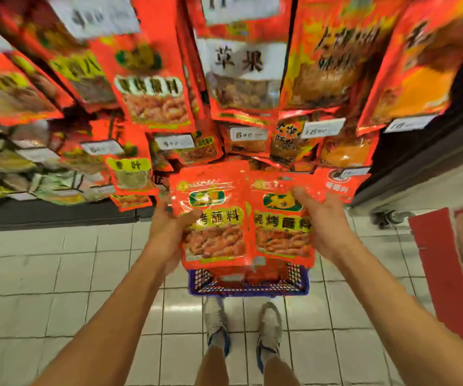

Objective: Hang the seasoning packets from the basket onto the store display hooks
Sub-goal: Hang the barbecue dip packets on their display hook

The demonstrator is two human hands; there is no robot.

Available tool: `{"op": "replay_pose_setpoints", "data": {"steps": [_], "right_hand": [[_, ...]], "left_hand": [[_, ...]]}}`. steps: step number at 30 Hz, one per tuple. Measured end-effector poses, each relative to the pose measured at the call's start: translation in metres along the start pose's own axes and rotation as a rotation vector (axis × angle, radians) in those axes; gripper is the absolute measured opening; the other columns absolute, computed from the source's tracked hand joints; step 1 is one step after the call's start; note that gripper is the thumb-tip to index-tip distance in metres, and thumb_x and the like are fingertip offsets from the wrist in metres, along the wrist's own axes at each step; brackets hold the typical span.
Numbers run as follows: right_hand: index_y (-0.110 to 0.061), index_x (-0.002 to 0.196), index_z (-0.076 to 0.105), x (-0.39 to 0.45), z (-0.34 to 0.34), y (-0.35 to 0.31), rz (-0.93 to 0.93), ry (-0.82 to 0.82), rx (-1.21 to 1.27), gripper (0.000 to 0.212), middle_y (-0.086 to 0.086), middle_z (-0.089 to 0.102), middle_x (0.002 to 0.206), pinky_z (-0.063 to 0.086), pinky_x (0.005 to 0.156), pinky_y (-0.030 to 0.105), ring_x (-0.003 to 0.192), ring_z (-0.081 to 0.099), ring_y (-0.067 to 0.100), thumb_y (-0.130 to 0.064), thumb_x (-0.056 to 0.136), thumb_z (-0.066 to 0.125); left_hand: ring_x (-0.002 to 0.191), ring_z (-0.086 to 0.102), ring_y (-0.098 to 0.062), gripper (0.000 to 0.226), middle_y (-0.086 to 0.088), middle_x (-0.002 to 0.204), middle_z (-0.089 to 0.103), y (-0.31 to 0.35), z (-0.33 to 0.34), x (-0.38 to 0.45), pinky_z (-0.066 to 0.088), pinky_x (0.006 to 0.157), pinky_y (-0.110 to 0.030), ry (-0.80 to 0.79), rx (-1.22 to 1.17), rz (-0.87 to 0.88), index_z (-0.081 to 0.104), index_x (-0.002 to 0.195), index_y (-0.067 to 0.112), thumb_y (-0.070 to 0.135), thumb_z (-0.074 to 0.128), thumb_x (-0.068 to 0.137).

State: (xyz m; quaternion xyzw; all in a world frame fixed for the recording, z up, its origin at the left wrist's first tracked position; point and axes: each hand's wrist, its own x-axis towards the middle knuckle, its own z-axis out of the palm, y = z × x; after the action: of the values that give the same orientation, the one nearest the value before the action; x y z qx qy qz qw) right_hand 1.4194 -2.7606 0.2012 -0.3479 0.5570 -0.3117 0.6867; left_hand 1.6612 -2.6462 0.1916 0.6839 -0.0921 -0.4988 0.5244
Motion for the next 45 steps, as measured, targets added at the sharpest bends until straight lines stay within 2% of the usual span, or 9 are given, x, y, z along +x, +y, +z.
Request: {"op": "replay_pose_setpoints", "data": {"steps": [3,7,15,19,23,26,31,36,45], "right_hand": [[-0.026,0.079,0.081,-0.028,0.027,-0.096,-0.149,-0.072,0.001,0.009,0.004,0.078,0.088,0.050,0.095,0.069,0.083,0.073,0.027,-0.022,0.085,0.076],[-0.030,0.081,0.081,-0.081,0.076,-0.216,-0.411,-0.132,-0.075,0.013,0.008,0.077,0.095,0.051,0.096,0.066,0.096,0.071,0.034,-0.039,0.072,0.077],[-0.040,0.079,0.079,-0.178,0.172,-0.377,-0.860,-0.215,-0.109,0.008,-0.010,0.076,0.078,0.054,0.081,0.041,0.077,0.067,0.014,-0.036,0.075,0.073],[-0.027,0.074,0.078,-0.202,0.217,-0.429,-0.953,-0.220,-0.088,0.008,-0.013,0.074,0.072,0.052,0.070,0.030,0.068,0.065,0.007,-0.025,0.081,0.076],[-0.018,0.081,0.070,-0.214,0.261,-0.477,-1.012,-0.158,-0.084,0.015,0.008,0.077,0.099,0.058,0.077,0.037,0.084,0.072,0.020,-0.029,0.089,0.076],[-0.019,0.077,0.068,-0.216,0.287,-0.500,-0.995,-0.125,-0.084,0.021,-0.004,0.077,0.077,0.059,0.079,0.042,0.078,0.074,0.018,-0.036,0.088,0.077],[-0.017,0.083,0.071,-0.210,0.312,-0.522,-0.927,-0.081,-0.083,0.019,0.001,0.078,0.080,0.057,0.067,0.033,0.068,0.074,0.013,-0.036,0.087,0.076],[-0.014,0.089,0.073,-0.200,0.326,-0.532,-0.918,-0.060,-0.119,0.019,0.008,0.078,0.092,0.057,0.091,0.054,0.091,0.074,0.032,-0.033,0.086,0.074],[-0.019,0.078,0.072,-0.178,0.344,-0.544,-0.907,0.022,-0.123,0.008,-0.003,0.076,0.071,0.061,0.076,0.044,0.078,0.075,0.024,-0.027,0.081,0.073]], "left_hand": [[0.086,0.074,-0.029,0.035,-0.013,0.103,0.077,0.090,-0.011,-0.040,0.060,0.081,-0.046,-0.022,-0.055,0.131,0.071,0.108,0.015,-0.006,0.066,0.081],[0.069,0.071,-0.019,0.017,-0.003,0.081,0.076,0.208,-0.020,-0.095,0.057,0.069,-0.034,-0.060,-0.115,0.379,0.070,0.094,0.015,0.005,0.071,0.080],[0.085,0.060,-0.031,0.028,-0.014,0.091,0.068,0.375,-0.064,-0.177,0.047,0.080,-0.049,-0.110,-0.154,0.730,0.077,0.090,0.024,0.032,0.084,0.063],[0.078,0.073,-0.017,0.030,-0.003,0.094,0.079,0.430,-0.088,-0.202,0.058,0.067,-0.031,-0.105,-0.135,0.861,0.079,0.094,0.026,0.027,0.083,0.064],[0.081,0.069,-0.026,0.019,-0.009,0.095,0.078,0.475,-0.100,-0.214,0.054,0.074,-0.040,-0.086,-0.111,0.925,0.073,0.097,0.016,0.015,0.077,0.078],[0.075,0.069,-0.019,0.014,0.002,0.084,0.078,0.497,-0.101,-0.214,0.053,0.068,-0.032,-0.054,-0.110,0.973,0.070,0.098,0.016,0.004,0.069,0.090],[0.071,0.074,-0.009,0.016,0.006,0.082,0.079,0.518,-0.096,-0.214,0.055,0.057,-0.020,-0.069,-0.112,1.003,0.069,0.096,0.014,-0.001,0.066,0.090],[0.079,0.075,-0.012,0.015,0.005,0.088,0.079,0.532,-0.096,-0.208,0.057,0.063,-0.022,-0.094,-0.066,1.023,0.068,0.101,0.015,0.002,0.066,0.093],[0.087,0.076,-0.018,0.015,0.001,0.095,0.079,0.546,-0.100,-0.187,0.058,0.076,-0.035,-0.120,-0.051,1.016,0.067,0.106,0.016,0.007,0.067,0.094]]}}
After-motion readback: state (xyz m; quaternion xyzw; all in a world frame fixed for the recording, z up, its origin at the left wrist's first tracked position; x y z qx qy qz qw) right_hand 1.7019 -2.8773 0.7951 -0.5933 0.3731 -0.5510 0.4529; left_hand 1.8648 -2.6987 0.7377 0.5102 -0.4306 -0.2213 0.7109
